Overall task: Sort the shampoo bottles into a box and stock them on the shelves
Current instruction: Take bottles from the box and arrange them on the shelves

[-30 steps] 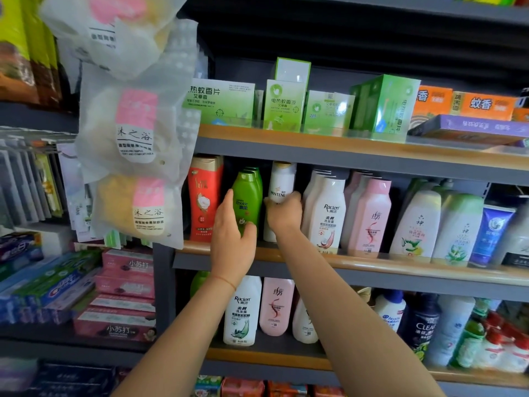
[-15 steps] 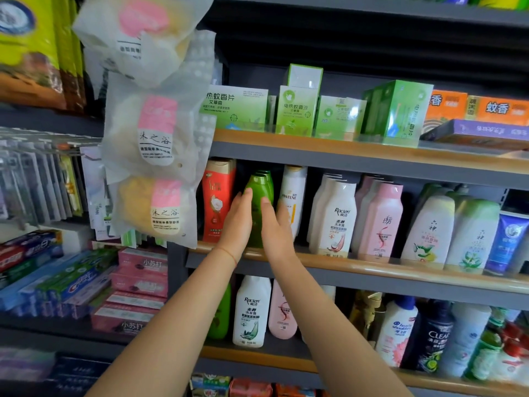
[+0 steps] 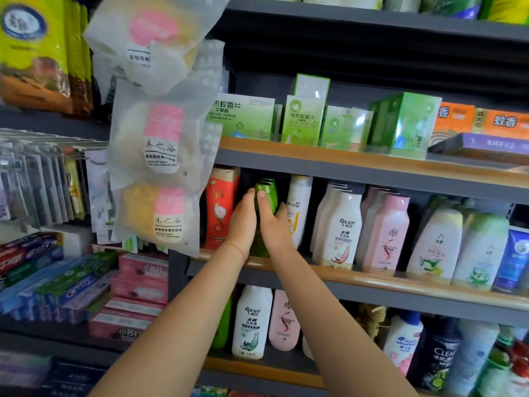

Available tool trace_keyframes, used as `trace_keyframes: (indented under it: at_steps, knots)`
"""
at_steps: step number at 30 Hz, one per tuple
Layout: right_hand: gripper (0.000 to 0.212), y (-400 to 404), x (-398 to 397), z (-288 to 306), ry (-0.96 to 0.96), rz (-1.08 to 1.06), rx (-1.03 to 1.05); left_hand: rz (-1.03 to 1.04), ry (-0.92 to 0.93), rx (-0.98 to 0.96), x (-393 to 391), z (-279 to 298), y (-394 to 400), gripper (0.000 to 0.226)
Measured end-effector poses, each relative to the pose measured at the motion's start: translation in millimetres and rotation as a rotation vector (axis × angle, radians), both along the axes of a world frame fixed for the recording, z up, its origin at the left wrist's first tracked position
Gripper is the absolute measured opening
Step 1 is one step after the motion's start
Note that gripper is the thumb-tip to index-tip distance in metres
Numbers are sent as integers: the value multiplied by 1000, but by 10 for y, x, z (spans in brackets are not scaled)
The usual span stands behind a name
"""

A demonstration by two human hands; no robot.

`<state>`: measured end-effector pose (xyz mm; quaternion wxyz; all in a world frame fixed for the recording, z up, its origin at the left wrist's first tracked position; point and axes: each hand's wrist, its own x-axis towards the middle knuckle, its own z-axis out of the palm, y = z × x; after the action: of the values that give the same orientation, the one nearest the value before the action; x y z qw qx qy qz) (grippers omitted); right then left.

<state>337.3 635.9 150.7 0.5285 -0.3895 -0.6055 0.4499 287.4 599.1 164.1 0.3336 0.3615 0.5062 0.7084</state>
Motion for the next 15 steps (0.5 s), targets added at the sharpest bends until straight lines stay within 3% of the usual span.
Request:
trace_keyframes:
  at_steps: [9, 15]
  knots:
    - [80, 68, 73, 8, -53, 21, 0, 21, -48, -6, 12, 48, 24, 46]
    - [96, 68, 42, -20, -51, 41, 7, -20, 1, 8, 24, 10, -13, 30]
